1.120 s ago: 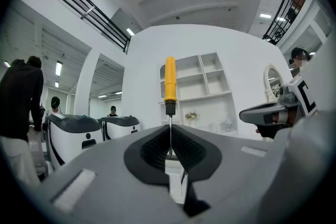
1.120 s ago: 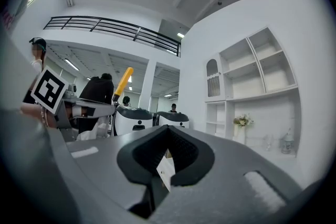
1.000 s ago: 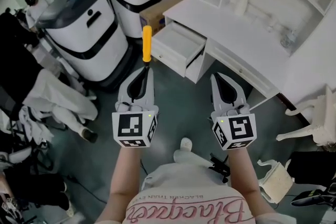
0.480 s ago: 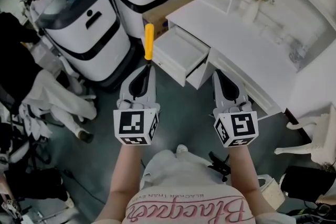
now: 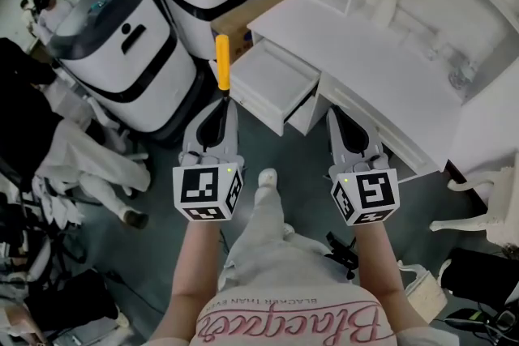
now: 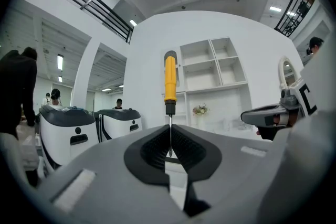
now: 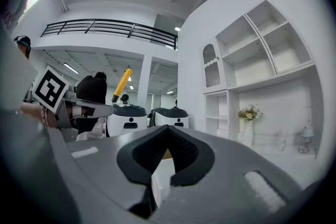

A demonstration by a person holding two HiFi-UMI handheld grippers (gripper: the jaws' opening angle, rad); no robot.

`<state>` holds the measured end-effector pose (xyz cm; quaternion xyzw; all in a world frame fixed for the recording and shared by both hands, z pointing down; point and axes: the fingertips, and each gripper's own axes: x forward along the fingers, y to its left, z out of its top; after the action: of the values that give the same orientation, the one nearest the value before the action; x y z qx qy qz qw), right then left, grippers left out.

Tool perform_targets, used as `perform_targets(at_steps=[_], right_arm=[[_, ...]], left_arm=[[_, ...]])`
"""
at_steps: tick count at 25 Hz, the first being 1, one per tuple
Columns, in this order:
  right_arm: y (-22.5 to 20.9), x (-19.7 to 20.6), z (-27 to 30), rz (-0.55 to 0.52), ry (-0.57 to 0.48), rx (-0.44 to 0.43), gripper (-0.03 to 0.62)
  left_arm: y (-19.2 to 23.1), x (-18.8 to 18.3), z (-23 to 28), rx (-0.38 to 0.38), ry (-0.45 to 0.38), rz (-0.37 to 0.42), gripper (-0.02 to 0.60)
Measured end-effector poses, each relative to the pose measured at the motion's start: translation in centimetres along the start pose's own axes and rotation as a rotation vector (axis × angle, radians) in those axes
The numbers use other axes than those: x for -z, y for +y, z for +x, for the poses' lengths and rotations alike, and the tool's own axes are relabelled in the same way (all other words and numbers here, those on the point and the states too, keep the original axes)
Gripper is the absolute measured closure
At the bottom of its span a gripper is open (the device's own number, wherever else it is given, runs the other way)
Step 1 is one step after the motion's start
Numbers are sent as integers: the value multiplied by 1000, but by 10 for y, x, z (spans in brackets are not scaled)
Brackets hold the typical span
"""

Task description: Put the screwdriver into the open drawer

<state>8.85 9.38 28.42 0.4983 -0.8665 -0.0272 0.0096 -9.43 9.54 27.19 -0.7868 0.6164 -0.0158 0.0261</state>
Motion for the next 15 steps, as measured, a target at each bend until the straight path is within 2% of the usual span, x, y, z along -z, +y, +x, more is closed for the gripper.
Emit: perform_targets(at_steps=[8,15], right_arm=[[-30,9,31,5,13,26,594],[-52,15,86,8,29,39,594]], left_arm=[[10,3,51,16,3,4,552],[33,7,107,26,14,3,552]])
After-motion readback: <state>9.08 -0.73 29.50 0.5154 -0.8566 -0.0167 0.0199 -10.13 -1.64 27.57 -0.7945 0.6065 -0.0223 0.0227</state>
